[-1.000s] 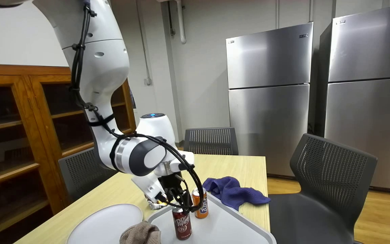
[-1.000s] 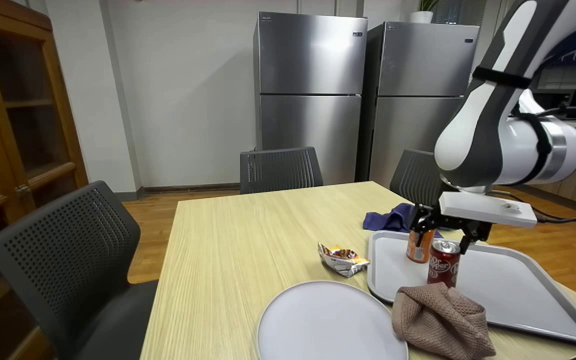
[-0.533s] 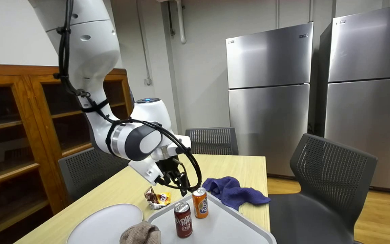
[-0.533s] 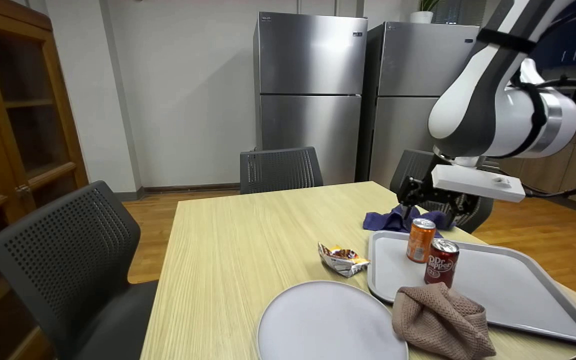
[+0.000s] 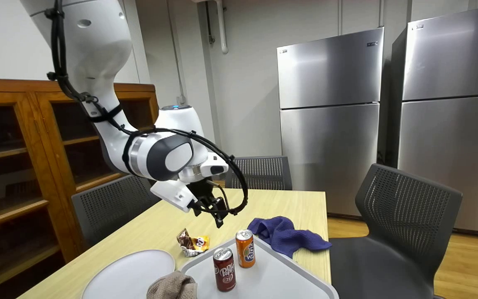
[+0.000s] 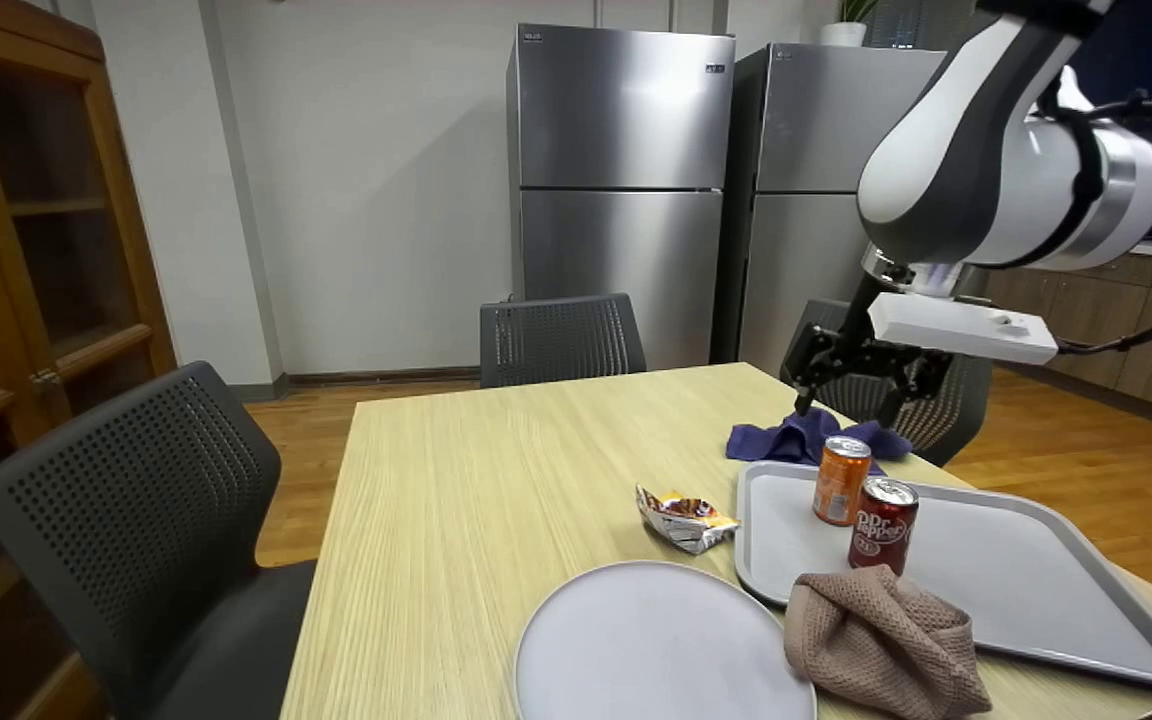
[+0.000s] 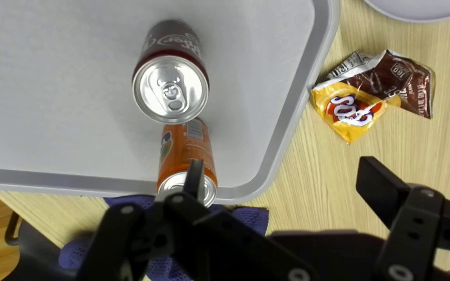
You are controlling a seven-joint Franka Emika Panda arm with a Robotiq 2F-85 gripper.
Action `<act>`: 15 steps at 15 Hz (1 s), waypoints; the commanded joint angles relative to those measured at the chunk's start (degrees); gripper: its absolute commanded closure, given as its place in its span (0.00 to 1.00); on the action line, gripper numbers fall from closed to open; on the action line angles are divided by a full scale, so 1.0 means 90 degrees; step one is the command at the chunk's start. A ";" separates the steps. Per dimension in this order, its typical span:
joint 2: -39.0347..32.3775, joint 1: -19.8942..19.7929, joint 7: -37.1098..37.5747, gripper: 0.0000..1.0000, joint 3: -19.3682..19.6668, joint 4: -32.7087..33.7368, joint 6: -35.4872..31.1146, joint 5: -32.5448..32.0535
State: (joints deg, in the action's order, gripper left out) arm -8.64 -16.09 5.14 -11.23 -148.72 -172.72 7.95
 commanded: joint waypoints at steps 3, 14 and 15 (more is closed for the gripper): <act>0.0888 0.0639 -0.0646 0.00 0.0642 -0.0400 0.0887 -0.0156; 0.1769 0.1446 -0.0607 0.00 0.1126 -0.0811 0.1908 -0.0955; 0.1809 0.1479 -0.0608 0.00 0.1125 -0.0826 0.1947 -0.0969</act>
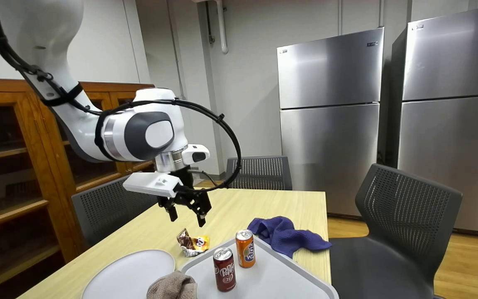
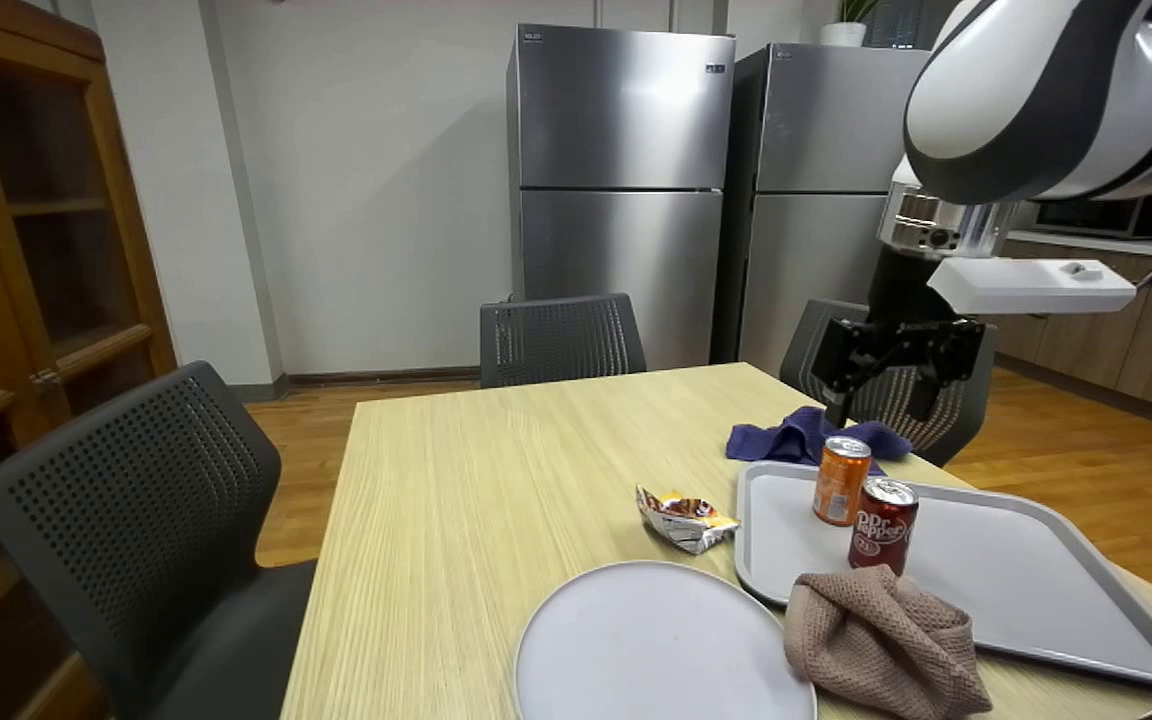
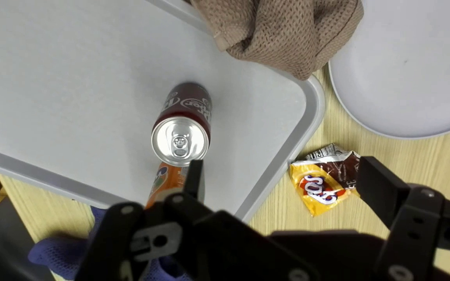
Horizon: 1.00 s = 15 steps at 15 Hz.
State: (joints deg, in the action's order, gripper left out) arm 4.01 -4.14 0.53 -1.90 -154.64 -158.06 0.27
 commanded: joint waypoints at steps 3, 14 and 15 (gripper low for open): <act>0.0493 0.0236 -0.0097 0.00 0.0092 -0.0200 0.0415 -0.0115; 0.0274 0.0280 0.0010 0.00 0.0105 -0.0093 0.0325 -0.0069; 0.0275 0.0280 0.0010 0.00 0.0105 -0.0093 0.0329 -0.0070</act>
